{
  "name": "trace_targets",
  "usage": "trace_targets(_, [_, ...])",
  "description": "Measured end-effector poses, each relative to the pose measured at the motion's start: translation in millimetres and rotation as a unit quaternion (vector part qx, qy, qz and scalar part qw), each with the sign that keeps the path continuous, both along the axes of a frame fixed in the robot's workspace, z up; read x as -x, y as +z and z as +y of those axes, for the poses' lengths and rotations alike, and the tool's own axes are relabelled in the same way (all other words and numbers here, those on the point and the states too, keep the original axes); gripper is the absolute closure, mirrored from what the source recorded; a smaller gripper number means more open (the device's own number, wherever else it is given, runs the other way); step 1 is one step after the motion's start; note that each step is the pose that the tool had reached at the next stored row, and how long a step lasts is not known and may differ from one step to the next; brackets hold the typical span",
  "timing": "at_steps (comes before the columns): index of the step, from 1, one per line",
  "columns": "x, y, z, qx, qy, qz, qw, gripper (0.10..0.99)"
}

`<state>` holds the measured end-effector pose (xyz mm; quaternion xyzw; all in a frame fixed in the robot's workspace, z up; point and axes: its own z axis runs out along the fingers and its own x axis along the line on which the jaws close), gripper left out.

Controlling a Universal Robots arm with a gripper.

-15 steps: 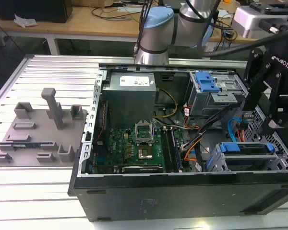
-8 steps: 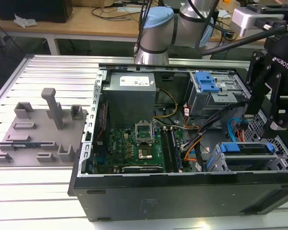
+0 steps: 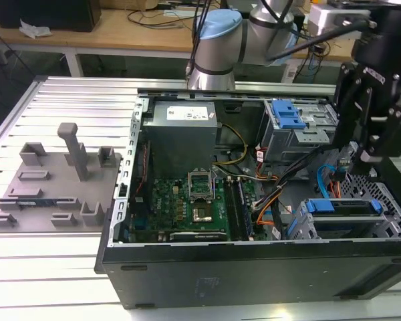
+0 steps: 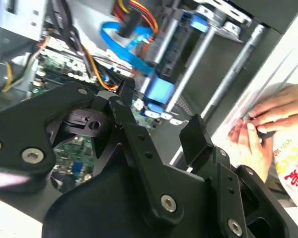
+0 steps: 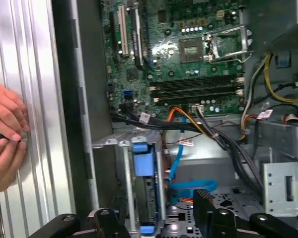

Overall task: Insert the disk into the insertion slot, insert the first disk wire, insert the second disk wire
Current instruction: 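Insert the first disk wire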

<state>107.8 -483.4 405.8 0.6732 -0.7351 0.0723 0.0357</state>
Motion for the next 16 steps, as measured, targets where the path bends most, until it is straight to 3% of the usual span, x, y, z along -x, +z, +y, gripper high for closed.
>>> trace_targets(1, [-3.1, -0.6, 8.2, 0.0000, 0.000, 0.0000, 1.0000, 0.443])
trace_targets(2, [-12.3, -2.2, 11.7, 0.0000, 0.000, 0.0006, 1.0000, 0.443])
trace_targets(6, [-32.7, -6.3, 13.3, 0.0019, -0.002, 0.0025, 1.0000, 0.443])
trace_targets(12, [-33.9, -10.5, 13.4, 0.0080, -0.037, 0.0027, 0.9993, 0.443])
trace_targets(14, [-34.8, -13.6, 19.1, 0.0107, -0.038, 0.0028, 0.9992, 0.443])
trace_targets(16, [-36.1, -15.5, 28.9, 0.0185, -0.038, 0.0033, 0.9991, 0.443])
